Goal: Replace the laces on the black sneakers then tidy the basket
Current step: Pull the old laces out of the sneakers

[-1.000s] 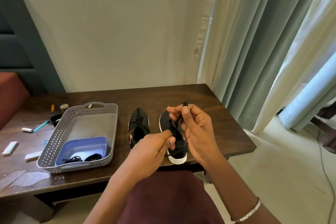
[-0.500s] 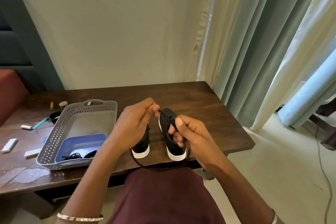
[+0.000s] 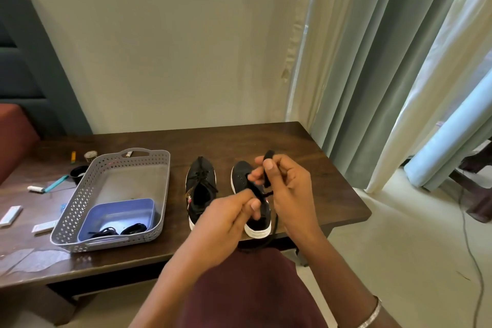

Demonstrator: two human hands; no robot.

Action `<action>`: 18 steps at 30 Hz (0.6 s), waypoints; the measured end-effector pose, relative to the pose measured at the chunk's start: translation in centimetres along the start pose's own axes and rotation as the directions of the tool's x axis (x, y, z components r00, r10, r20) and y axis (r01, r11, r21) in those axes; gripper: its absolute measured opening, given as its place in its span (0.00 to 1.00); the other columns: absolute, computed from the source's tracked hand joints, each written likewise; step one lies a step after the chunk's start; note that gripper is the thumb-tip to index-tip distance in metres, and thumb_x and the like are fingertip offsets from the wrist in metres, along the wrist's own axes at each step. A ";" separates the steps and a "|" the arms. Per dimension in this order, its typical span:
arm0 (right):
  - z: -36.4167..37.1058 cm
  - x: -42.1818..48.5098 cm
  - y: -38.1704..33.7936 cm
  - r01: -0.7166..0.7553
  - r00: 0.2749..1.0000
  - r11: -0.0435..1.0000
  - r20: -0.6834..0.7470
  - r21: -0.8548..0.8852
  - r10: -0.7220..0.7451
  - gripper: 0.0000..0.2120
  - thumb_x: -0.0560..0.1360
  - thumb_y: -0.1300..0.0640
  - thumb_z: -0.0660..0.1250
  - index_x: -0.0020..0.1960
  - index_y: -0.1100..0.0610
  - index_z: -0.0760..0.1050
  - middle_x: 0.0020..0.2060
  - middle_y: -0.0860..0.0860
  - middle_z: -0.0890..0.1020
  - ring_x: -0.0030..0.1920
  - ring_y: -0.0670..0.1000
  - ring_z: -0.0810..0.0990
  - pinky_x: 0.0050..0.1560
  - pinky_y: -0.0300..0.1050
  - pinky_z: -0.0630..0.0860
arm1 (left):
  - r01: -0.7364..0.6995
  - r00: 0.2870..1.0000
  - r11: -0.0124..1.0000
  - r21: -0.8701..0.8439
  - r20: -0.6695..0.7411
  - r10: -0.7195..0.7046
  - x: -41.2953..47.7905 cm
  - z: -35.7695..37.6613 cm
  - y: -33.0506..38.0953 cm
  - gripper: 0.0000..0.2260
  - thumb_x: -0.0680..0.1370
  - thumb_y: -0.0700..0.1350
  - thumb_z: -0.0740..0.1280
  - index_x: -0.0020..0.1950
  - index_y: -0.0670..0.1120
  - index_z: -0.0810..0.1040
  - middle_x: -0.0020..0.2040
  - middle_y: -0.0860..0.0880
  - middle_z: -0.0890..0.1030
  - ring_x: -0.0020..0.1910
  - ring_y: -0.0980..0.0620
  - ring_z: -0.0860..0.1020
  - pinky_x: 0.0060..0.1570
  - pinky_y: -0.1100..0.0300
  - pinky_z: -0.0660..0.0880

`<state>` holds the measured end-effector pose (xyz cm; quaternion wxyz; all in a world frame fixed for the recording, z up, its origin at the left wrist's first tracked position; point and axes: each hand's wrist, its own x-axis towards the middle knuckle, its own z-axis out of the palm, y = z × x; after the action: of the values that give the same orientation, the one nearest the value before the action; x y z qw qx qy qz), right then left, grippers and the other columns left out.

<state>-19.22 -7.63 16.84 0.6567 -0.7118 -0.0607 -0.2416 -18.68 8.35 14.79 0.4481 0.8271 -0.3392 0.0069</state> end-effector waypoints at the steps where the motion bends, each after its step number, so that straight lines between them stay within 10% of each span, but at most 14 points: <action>1: -0.3 -0.3 0.4 0.039 0.997 0.993 0.070 -0.110 -0.032 0.09 0.83 0.59 0.62 0.50 0.60 0.80 0.40 0.52 0.85 0.46 0.51 0.85 0.51 0.49 0.81 | -0.002 1.000 0.999 0.036 -0.023 0.003 0.1 -0.9 0.2 0.16 0.83 0.61 0.53 0.43 0.55 0.73 0.37 0.57 0.77 0.36 0.56 0.76 0.37 0.56 0.74; 6: -0.9 -2.0 0.9 0.051 0.935 0.962 0.352 -0.267 0.049 0.11 0.83 0.58 0.61 0.48 0.62 0.77 0.38 0.50 0.84 0.41 0.48 0.84 0.45 0.44 0.80 | -0.034 0.992 0.949 0.313 -0.105 0.070 0.9 -4.5 0.2 0.14 0.83 0.58 0.53 0.41 0.56 0.70 0.36 0.58 0.76 0.38 0.57 0.76 0.36 0.57 0.73; 18: 1.0 -2.9 -0.7 0.083 0.894 0.955 0.445 -0.283 0.054 0.10 0.83 0.60 0.61 0.46 0.64 0.74 0.48 0.53 0.85 0.49 0.44 0.85 0.51 0.46 0.82 | -0.072 0.966 0.870 0.488 -0.183 0.182 2.0 -6.3 0.7 0.18 0.80 0.64 0.52 0.44 0.55 0.74 0.38 0.58 0.76 0.39 0.58 0.75 0.34 0.61 0.71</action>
<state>-21.80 -5.95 16.22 0.5096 -0.8375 -0.1790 -0.0824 -15.68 11.65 19.68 0.2644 0.8815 -0.3285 0.2126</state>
